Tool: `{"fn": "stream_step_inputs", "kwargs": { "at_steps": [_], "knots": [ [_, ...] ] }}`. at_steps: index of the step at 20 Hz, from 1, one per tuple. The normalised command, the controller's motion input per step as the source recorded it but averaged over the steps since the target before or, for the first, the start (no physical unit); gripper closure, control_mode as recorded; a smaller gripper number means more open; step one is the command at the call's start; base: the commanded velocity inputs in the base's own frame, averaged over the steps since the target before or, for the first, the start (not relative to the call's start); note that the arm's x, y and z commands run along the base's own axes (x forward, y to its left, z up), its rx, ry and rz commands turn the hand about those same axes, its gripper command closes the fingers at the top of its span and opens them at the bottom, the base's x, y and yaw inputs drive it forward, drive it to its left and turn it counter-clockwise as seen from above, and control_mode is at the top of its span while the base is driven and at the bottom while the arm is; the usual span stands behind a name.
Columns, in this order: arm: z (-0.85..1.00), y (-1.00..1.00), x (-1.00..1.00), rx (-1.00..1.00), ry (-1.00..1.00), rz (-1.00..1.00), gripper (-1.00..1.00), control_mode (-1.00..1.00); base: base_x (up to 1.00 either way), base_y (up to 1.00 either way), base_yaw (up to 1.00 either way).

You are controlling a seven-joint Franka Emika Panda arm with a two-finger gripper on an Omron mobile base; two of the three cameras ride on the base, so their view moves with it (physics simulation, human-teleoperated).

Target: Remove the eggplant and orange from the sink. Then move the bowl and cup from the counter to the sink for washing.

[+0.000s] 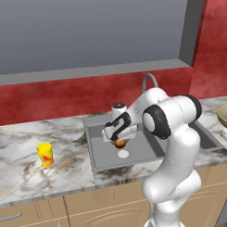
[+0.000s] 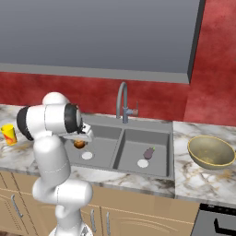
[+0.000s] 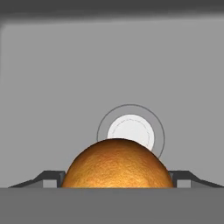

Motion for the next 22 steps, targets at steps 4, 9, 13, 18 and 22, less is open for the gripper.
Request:
{"fn": "stream_step_inputs", "kwargs": {
  "at_steps": [4,9,13,18,22],
  "knots": [
    [0.33,0.07,-0.07,0.0,0.0,0.0,1.0,-1.0,0.0,0.0,0.0],
    [0.32,0.11,-0.06,0.0,0.01,0.0,1.0,-1.0,0.0,0.0,0.0],
    [0.3,0.18,-0.02,0.0,0.06,0.0,1.0,-1.0,0.0,0.0,0.0],
    [0.25,0.22,-0.02,0.0,0.08,0.01,1.0,-1.0,0.0,0.0,0.0],
    [0.22,0.25,0.0,0.0,0.09,0.02,1.0,-1.0,0.0,0.0,0.0]
  ]
}}
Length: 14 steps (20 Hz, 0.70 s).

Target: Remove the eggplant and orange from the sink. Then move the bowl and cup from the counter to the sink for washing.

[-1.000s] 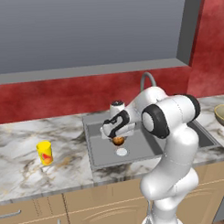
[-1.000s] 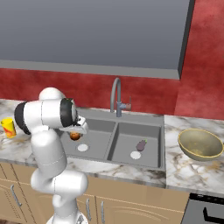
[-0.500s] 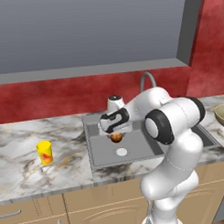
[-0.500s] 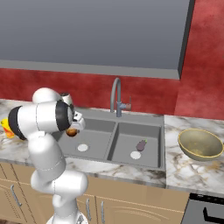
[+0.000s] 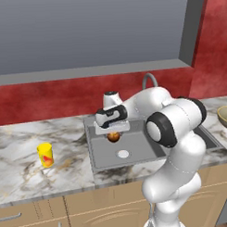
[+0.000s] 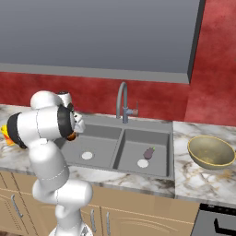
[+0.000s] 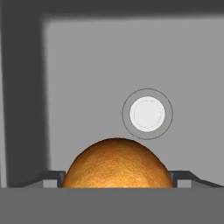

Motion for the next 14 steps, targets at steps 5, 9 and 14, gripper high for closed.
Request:
{"fn": "stream_step_inputs", "kwargs": {
  "at_steps": [5,9,14],
  "knots": [
    [0.2,0.28,0.0,0.0,0.12,0.03,1.0,-1.0,0.0,0.0,0.0],
    [0.14,0.31,0.0,0.0,0.13,0.04,1.0,-1.0,0.0,0.0,0.0],
    [0.09,0.29,0.03,0.0,0.11,0.04,1.0,-1.0,0.0,0.0,0.0]
  ]
}}
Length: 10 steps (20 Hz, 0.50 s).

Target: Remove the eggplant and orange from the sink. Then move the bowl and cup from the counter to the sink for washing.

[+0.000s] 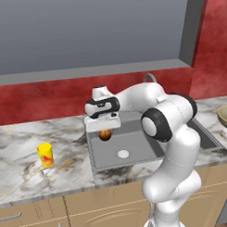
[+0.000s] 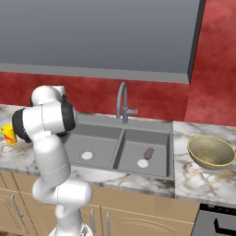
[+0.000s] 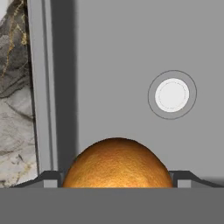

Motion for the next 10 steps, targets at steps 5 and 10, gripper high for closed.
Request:
{"fn": "stream_step_inputs", "kwargs": {
  "at_steps": [5,10],
  "knots": [
    [0.09,0.31,0.04,0.0,0.05,0.04,1.0,-1.0,0.0,0.0,0.0],
    [0.08,0.34,0.04,0.0,0.0,0.01,1.0,-1.0,0.0,0.0,0.0]
  ]
}}
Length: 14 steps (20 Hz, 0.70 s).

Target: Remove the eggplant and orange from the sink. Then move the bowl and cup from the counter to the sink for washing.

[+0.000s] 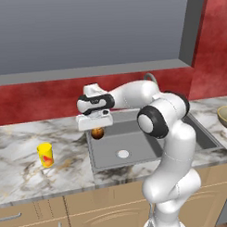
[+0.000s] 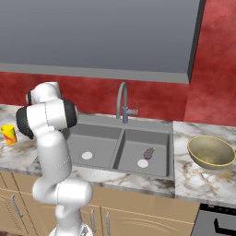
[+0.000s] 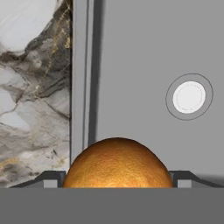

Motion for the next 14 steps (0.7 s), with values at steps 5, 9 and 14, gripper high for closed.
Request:
{"fn": "stream_step_inputs", "kwargs": {
  "at_steps": [5,9,14],
  "knots": [
    [0.06,0.33,0.07,0.0,0.02,0.0,1.0,-1.0,0.0,0.0,0.0],
    [0.02,0.27,0.08,0.0,0.08,0.0,1.0,-1.0,0.0,0.0,0.0],
    [0.01,0.26,0.09,0.0,0.06,0.0,1.0,-1.0,0.0,0.0,0.0]
  ]
}}
